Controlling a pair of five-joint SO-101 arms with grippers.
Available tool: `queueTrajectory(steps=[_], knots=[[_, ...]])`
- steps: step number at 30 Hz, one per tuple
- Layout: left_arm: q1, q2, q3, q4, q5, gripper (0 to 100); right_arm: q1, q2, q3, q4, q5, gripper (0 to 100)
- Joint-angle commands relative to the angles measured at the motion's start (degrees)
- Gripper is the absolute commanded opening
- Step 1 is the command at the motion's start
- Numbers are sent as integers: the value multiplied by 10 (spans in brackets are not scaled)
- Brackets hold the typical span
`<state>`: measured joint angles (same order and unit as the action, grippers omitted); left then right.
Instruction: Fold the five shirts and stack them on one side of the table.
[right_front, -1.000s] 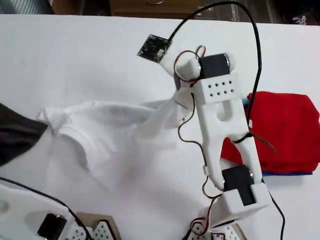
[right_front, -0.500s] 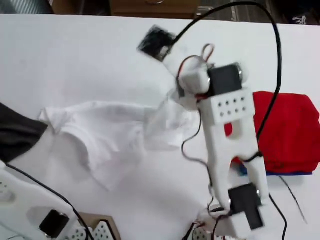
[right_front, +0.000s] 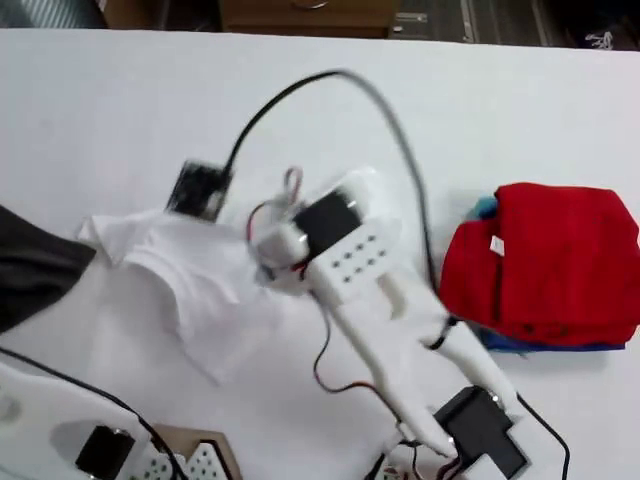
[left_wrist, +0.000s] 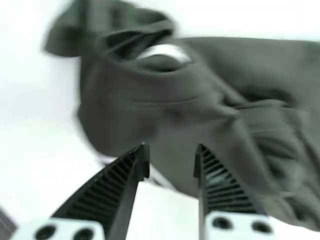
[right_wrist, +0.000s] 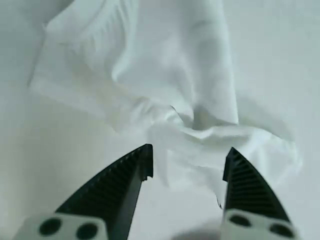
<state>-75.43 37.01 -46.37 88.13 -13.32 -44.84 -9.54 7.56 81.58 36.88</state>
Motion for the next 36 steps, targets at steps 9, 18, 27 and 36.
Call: queueTrajectory(steps=[9,18,27,36], knots=[[-140,-35,-24,-28,-5,173,-144,116,7,-169,-98,236],[-178,-35,-24,-27,-38,173,-205,258,-208,-121,-127,236],[-193,-35,-24,-26,-38,173,-209,393,-272,-102,-121,236],[-184,-35,-23,-25,-38,173,-73,475,-331,-98,-121,228]])
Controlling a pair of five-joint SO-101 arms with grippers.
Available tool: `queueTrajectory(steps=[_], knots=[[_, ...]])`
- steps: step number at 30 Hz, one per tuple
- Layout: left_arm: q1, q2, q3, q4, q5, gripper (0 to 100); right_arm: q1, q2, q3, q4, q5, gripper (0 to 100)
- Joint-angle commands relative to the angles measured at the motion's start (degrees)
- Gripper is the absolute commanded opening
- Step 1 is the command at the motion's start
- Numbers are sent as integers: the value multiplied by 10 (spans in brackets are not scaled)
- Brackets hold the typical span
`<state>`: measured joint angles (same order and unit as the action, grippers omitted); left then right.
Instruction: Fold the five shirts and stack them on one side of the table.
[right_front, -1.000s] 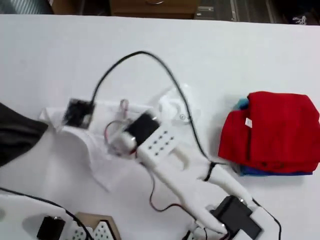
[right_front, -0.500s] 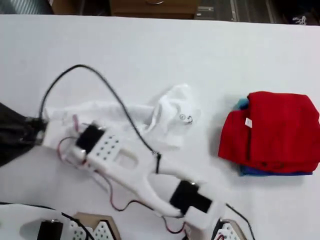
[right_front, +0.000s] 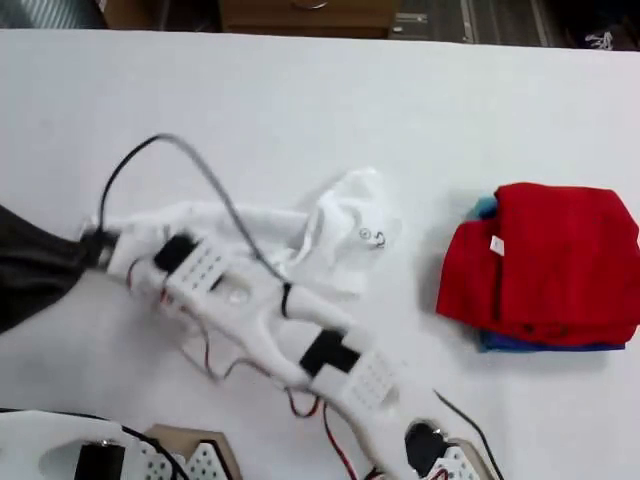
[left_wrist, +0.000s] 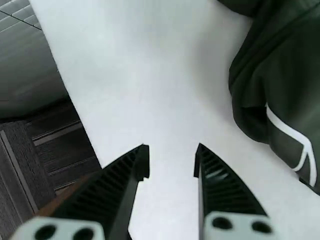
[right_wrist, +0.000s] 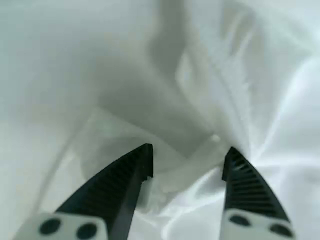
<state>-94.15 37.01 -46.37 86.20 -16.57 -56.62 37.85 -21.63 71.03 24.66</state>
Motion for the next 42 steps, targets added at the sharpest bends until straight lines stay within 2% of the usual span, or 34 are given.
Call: queueTrajectory(steps=[1,6,14,18,25,31,35,42], knots=[[5,-35,-23,-5,-5,173,61,2,-43,7,1,208],[16,-34,-22,-5,-4,173,142,0,-65,8,1,9],[59,-35,56,-10,-5,173,244,0,-191,115,1,19],[87,-35,76,-10,-4,173,259,1,-244,173,1,20],[90,-35,75,-11,-5,173,147,4,-252,220,12,33],[69,-36,74,-27,-6,173,54,6,-252,217,114,207],[40,-36,75,-60,-6,173,6,22,-252,209,131,226],[-10,-36,75,-62,-6,173,-15,92,-259,122,135,226]])
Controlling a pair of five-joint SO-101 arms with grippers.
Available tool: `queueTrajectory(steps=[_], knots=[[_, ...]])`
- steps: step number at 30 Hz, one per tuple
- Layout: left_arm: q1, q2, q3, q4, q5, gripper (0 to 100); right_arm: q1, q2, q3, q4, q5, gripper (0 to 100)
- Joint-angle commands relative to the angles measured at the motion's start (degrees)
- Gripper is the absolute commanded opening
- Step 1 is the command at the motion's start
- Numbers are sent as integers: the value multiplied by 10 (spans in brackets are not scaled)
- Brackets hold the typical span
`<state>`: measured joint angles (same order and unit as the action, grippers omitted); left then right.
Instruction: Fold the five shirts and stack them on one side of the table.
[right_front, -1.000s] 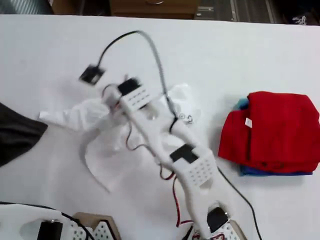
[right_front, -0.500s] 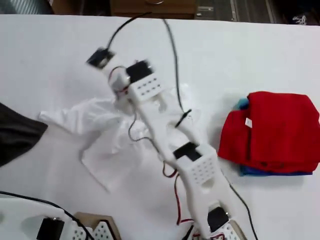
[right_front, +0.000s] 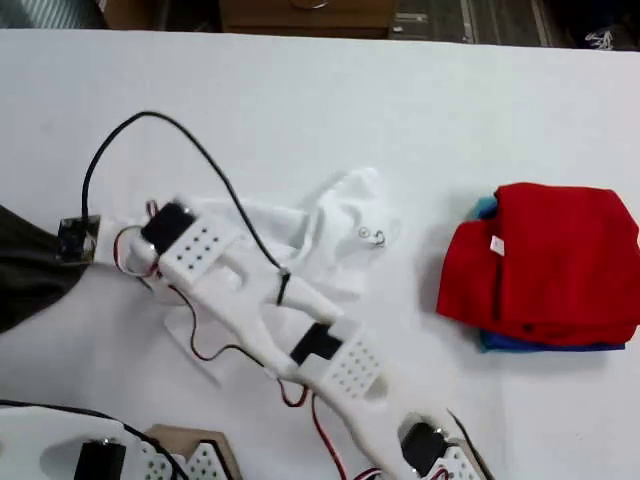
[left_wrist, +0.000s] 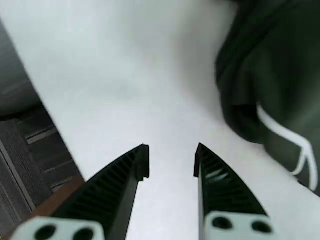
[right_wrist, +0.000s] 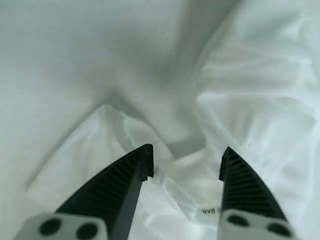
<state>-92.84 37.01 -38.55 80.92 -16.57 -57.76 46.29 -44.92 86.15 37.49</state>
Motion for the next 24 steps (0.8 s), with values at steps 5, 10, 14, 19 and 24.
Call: queueTrajectory(steps=[5,10,14,19,24], knots=[[-46,-36,-2,-8,-31,173,3,20,-26,-80,7,226],[-52,-35,-1,-5,-39,173,16,27,-21,-124,7,226],[-52,-35,-1,-5,-38,173,21,57,-25,-123,34,226],[-53,-35,-1,-5,-38,173,40,83,-28,-124,58,179],[-50,-35,-1,-5,-38,173,79,84,-64,-116,55,38]])
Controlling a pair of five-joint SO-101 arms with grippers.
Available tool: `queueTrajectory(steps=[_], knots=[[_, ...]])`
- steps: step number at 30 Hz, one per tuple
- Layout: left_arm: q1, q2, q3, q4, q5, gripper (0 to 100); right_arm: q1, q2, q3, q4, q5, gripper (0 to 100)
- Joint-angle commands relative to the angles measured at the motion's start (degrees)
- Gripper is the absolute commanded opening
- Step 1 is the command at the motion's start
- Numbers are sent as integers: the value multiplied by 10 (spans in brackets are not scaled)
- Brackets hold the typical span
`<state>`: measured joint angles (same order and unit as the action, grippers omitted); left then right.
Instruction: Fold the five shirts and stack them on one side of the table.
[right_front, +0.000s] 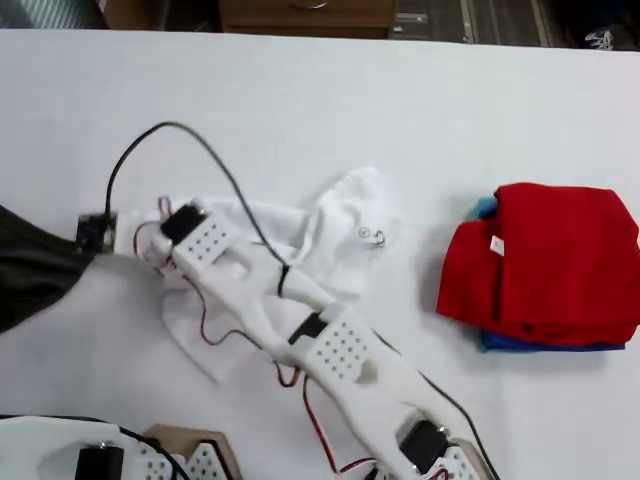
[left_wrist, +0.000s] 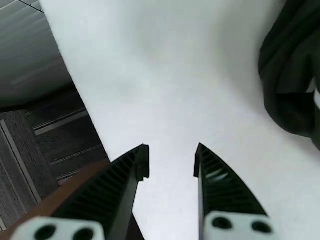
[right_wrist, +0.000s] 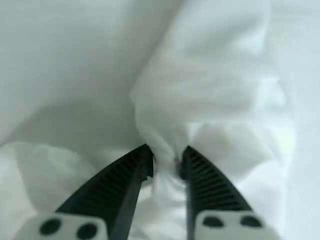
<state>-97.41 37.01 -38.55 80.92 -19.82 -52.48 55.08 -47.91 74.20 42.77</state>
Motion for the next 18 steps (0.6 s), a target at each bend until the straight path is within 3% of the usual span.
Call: queueTrajectory(steps=[1,10,14,18], knots=[[-4,-35,-1,-5,-5,173,32,-5,-49,13,2,27],[31,-36,49,-5,-9,173,57,-5,-371,229,4,19],[59,-36,87,-5,-9,173,67,-27,-479,239,3,19],[83,-36,113,-5,-10,173,45,-85,-465,239,4,19]])
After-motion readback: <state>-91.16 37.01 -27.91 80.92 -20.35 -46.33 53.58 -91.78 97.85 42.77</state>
